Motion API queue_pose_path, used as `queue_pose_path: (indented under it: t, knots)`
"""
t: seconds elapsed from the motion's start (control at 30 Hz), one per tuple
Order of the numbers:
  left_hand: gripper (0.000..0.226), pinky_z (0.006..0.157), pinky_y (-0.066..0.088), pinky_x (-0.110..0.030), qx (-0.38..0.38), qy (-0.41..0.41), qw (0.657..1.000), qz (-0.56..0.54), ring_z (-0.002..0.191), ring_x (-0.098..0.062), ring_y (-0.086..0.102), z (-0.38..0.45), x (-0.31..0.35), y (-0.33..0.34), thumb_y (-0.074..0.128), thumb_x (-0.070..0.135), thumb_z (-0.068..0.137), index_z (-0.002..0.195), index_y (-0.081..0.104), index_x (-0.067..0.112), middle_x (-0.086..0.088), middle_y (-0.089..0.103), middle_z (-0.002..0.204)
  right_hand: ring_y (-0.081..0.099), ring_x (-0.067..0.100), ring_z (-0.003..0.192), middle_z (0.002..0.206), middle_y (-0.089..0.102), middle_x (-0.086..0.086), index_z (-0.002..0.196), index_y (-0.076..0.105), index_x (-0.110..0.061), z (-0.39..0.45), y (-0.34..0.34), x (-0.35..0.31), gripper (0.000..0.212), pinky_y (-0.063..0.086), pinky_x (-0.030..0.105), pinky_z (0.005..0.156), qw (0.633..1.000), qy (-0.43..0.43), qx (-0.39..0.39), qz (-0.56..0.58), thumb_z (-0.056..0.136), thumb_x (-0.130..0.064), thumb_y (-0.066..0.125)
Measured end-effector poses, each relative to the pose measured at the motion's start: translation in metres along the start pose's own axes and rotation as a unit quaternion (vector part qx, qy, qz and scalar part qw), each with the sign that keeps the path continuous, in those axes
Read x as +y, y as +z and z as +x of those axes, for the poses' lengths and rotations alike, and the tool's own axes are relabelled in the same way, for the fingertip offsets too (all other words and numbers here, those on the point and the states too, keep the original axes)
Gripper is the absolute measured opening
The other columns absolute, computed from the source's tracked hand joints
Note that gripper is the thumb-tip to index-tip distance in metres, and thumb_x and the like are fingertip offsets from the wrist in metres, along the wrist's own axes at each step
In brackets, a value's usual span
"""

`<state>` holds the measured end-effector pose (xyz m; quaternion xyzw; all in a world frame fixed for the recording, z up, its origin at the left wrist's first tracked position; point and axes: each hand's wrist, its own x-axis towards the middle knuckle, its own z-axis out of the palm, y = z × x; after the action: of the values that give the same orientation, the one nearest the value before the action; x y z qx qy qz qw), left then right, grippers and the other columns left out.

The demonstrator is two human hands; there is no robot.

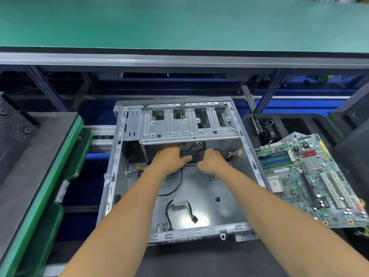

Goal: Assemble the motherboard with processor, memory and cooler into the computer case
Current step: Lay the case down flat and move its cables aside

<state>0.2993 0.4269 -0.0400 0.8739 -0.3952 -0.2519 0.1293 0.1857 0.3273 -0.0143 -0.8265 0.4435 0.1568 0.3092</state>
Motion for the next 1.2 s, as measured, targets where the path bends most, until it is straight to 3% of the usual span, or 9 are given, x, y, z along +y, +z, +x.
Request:
queue_pose_path:
  t: [0.1, 0.27, 0.47, 0.53, 0.7, 0.83, 0.97, 1.1, 1.2]
  knots:
    - [0.056, 0.085, 0.047, -0.033, -0.035, 0.072, 0.997, -0.010, 0.108, -0.024, 0.055, -0.002, 0.000, 0.008, 0.066, 0.050, 0.080, 0.125, 0.047, 0.023, -0.002, 0.057, 0.121, 0.063, 0.030, 0.105, 0.117, 0.064, 0.015, 0.113, 0.063, -0.001, 0.002, 0.004, 0.002, 0.028, 0.054, 0.031, 0.084, 0.998, -0.002, 0.021, -0.056, 0.088, -0.013, 0.066]
    - [0.080, 0.092, 0.046, -0.038, -0.062, 0.084, 0.995, -0.002, 0.114, -0.024, 0.053, -0.003, 0.002, 0.007, 0.065, 0.069, 0.067, 0.128, 0.045, 0.022, -0.002, 0.053, 0.126, 0.063, 0.022, 0.097, 0.116, 0.065, 0.008, 0.111, 0.069, -0.010, 0.002, 0.005, 0.002, 0.028, 0.049, 0.024, 0.078, 0.999, -0.021, 0.023, 0.017, 0.084, -0.016, 0.075]
    - [0.051, 0.077, 0.047, -0.037, -0.023, 0.054, 0.996, 0.071, 0.105, -0.031, 0.057, -0.001, 0.008, 0.014, 0.069, 0.037, 0.078, 0.116, 0.042, 0.016, -0.009, 0.057, 0.117, 0.058, 0.022, 0.082, 0.086, 0.066, 0.003, 0.083, 0.073, -0.016, -0.008, 0.005, -0.001, 0.006, 0.045, 0.021, 0.068, 0.992, -0.095, -0.015, 0.078, 0.085, -0.020, 0.069]
    - [0.045, 0.074, 0.045, -0.037, -0.006, 0.034, 0.995, 0.094, 0.104, -0.032, 0.058, -0.001, 0.010, 0.019, 0.067, 0.034, 0.080, 0.114, 0.043, 0.015, -0.009, 0.055, 0.116, 0.051, 0.019, 0.069, 0.064, 0.056, -0.003, 0.058, 0.060, -0.021, -0.011, 0.003, -0.002, 0.029, 0.038, 0.018, 0.056, 0.990, -0.110, -0.032, 0.085, 0.085, -0.015, 0.064]
    - [0.023, 0.076, 0.048, -0.038, -0.005, 0.057, 0.990, 0.127, 0.098, -0.035, 0.060, -0.003, 0.016, 0.029, 0.053, 0.011, 0.087, 0.109, 0.058, 0.014, -0.012, 0.053, 0.116, 0.050, 0.018, 0.066, 0.069, 0.058, 0.018, 0.082, 0.071, 0.006, -0.012, 0.003, -0.002, 0.021, 0.044, 0.022, 0.054, 0.991, -0.094, -0.042, 0.086, 0.079, -0.002, 0.052]
    - [0.021, 0.075, 0.045, -0.035, 0.027, 0.042, 0.986, 0.157, 0.099, -0.033, 0.059, -0.003, 0.016, 0.018, 0.052, 0.013, 0.087, 0.108, 0.057, 0.014, -0.012, 0.060, 0.111, 0.058, 0.024, 0.060, 0.060, 0.059, 0.010, 0.072, 0.065, 0.001, -0.009, -0.004, 0.001, 0.018, 0.056, 0.032, 0.062, 0.994, -0.076, 0.005, 0.079, 0.071, -0.011, 0.053]
    - [0.037, 0.080, 0.050, -0.037, 0.104, -0.035, 0.961, 0.252, 0.102, -0.029, 0.062, -0.006, -0.006, 0.003, 0.051, 0.005, 0.086, 0.123, 0.051, 0.011, -0.010, 0.060, 0.116, 0.040, 0.021, 0.051, 0.053, 0.043, 0.007, 0.057, 0.046, -0.009, -0.008, -0.003, 0.001, 0.018, 0.032, 0.022, 0.048, 0.994, -0.091, 0.036, 0.051, 0.072, -0.015, 0.054]
    - [0.039, 0.074, 0.050, -0.032, 0.116, -0.054, 0.934, 0.335, 0.099, -0.024, 0.065, -0.010, -0.011, 0.010, 0.046, 0.002, 0.088, 0.127, 0.045, 0.005, -0.008, 0.063, 0.113, 0.060, 0.026, 0.078, 0.089, 0.064, 0.013, 0.085, 0.062, -0.010, -0.012, 0.006, 0.000, 0.010, 0.054, 0.032, 0.069, 0.985, -0.168, 0.017, -0.032, 0.078, -0.012, 0.054]
    - [0.042, 0.073, 0.049, -0.030, 0.127, -0.051, 0.916, 0.376, 0.098, -0.026, 0.063, -0.009, -0.012, 0.015, 0.045, 0.000, 0.087, 0.129, 0.038, 0.000, -0.013, 0.061, 0.114, 0.061, 0.030, 0.085, 0.096, 0.064, 0.009, 0.092, 0.063, -0.014, -0.014, 0.001, -0.005, 0.014, 0.047, 0.030, 0.066, 0.965, -0.227, 0.079, -0.103, 0.083, -0.012, 0.053]
